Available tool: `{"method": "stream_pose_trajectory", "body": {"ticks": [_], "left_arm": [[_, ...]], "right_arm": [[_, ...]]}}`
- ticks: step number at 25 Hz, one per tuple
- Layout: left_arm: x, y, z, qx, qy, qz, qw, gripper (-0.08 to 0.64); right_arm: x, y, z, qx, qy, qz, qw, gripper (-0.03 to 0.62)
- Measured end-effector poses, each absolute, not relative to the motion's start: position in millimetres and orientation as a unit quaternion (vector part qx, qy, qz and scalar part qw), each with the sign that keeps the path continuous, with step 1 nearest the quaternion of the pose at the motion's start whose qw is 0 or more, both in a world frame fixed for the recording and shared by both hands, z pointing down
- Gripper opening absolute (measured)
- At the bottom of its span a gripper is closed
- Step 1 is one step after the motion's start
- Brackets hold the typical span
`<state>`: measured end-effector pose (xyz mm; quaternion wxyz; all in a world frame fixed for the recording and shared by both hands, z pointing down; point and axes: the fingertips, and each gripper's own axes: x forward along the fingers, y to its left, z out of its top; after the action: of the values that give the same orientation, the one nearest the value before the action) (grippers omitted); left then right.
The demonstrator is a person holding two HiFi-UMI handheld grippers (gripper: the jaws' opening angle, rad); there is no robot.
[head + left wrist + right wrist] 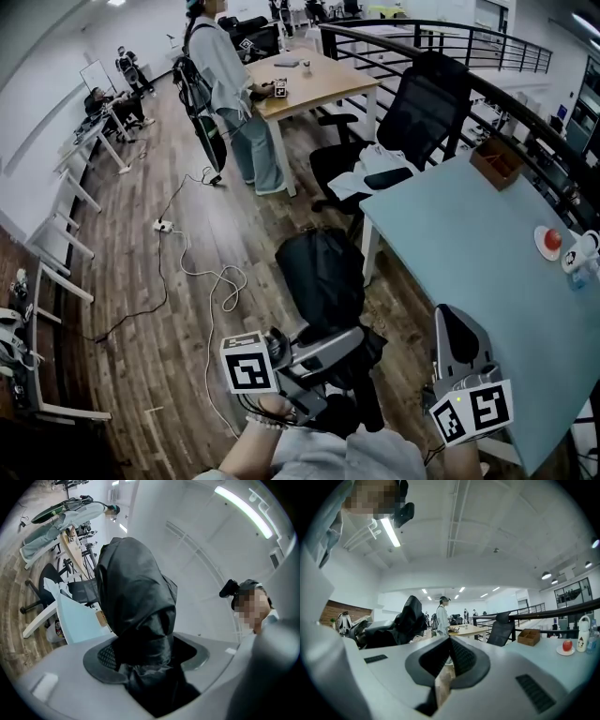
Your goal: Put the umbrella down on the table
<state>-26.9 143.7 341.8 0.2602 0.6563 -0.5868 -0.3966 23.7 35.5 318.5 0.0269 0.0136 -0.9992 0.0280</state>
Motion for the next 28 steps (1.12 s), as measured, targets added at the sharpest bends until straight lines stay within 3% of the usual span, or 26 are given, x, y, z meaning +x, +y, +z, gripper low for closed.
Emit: {"method": "stream_pose_trajectory", "body": {"ticks": [14,28], "left_arm": [[-112.5,134.5,338.4,0.695,-0.542,-0.391,0.266,0.290],[-144.7,116.2,350.1,0.699,-0.520,-0.394,0.292,0.290]], "right_arm": [[-55.7,37.3,318.5,0.058,-0.998,0.022,0.021,0.000],[-77.4,15.0,314.3,0.100,-0.994,0.008,0.033,0.000]]}}
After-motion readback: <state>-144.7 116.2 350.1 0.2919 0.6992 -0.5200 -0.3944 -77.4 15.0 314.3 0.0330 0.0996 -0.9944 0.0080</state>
